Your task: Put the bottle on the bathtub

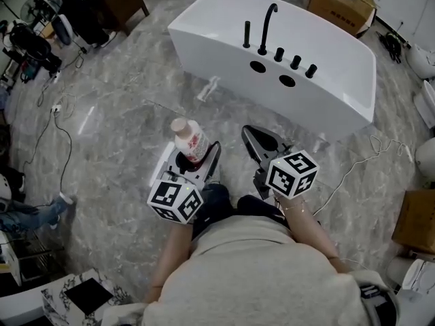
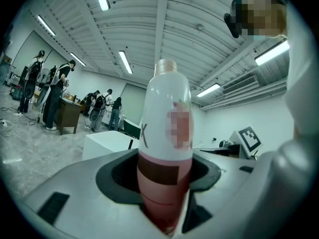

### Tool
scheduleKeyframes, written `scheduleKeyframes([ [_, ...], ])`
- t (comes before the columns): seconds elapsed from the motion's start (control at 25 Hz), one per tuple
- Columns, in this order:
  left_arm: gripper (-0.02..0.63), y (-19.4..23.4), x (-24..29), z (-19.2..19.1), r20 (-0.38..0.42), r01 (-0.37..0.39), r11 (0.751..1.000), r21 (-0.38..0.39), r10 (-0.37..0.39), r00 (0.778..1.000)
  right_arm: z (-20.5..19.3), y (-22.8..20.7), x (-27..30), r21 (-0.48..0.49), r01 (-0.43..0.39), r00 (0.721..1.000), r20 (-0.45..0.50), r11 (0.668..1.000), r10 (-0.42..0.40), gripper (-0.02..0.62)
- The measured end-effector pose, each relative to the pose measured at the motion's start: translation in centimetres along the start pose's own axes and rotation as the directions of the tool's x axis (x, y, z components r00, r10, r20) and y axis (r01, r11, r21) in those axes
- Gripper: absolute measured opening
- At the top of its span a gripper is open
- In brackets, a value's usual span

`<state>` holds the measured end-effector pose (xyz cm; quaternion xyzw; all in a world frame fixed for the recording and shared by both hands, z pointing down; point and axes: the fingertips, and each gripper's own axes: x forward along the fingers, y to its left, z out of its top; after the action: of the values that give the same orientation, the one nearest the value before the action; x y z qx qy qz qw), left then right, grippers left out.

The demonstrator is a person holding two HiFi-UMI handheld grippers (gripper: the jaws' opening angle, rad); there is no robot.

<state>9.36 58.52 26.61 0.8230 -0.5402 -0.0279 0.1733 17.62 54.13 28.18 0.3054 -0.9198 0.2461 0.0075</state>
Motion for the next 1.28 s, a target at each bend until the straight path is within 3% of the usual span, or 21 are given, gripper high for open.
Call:
scheduleKeyframes([
  [0.32,0.236,5.2,5.2,2.0,-0.003,0.041,0.999,0.006,-0.041,0.999,2.1,-2.2,6.7,-0.019,-0.013,1.0,-0.008,1.0,0.013,-0.002],
  [0.64,0.236,13.4,11.9,5.9,-0.057,0.119,0.992,0.035,-0.117,0.991,4.5,-4.5,17.5,-0.065,0.018,0.999,-0.031,0.998,-0.02,-0.002],
  [0.92,0.236,20.6,17.0,9.9,-0.055,0.145,0.986,0.076,-0.141,0.988,7.7,-7.0,26.2,-0.044,0.044,0.999,0.0,0.998,-0.045,-0.002],
  [1.28,0.236,26.3,21.0,9.9,-0.088,0.151,0.988,-0.01,-0.152,0.985,8.3,-9.6,31.7,-0.043,0.079,0.995,-0.049,0.996,-0.081,-0.002],
])
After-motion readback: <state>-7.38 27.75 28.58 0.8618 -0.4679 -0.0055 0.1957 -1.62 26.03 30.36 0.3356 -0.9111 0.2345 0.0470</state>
